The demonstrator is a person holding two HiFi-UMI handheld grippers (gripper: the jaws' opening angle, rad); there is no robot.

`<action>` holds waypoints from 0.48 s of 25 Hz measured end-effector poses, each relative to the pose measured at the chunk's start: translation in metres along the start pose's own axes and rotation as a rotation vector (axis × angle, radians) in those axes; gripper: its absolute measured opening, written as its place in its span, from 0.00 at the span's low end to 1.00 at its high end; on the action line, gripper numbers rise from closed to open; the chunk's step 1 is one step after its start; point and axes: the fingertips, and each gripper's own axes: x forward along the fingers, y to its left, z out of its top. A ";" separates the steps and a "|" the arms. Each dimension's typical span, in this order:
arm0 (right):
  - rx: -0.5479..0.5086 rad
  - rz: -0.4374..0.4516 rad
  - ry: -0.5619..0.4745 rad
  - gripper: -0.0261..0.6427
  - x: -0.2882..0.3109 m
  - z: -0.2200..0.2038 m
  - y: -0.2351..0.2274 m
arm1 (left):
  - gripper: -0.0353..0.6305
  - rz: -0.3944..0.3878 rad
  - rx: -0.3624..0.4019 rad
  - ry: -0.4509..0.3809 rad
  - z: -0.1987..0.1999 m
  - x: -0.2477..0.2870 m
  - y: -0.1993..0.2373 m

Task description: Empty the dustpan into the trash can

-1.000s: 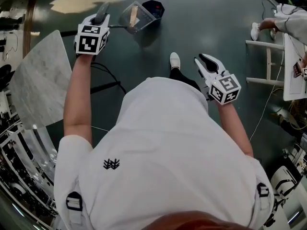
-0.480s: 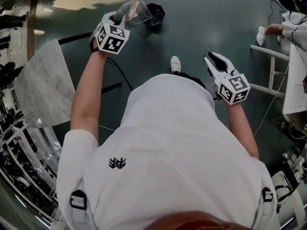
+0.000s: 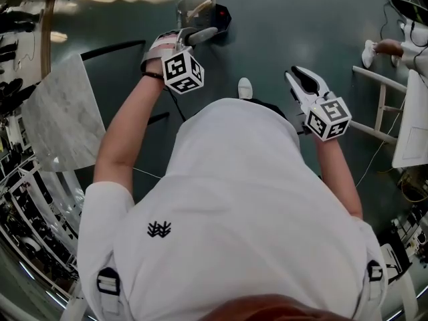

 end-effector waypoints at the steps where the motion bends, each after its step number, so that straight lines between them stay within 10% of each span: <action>1: 0.000 0.005 0.000 0.16 0.001 0.000 -0.002 | 0.17 -0.008 0.047 0.003 0.005 0.002 -0.006; 12: 0.011 0.031 0.002 0.16 0.006 -0.005 -0.007 | 0.16 -0.043 0.446 0.102 0.005 0.012 -0.028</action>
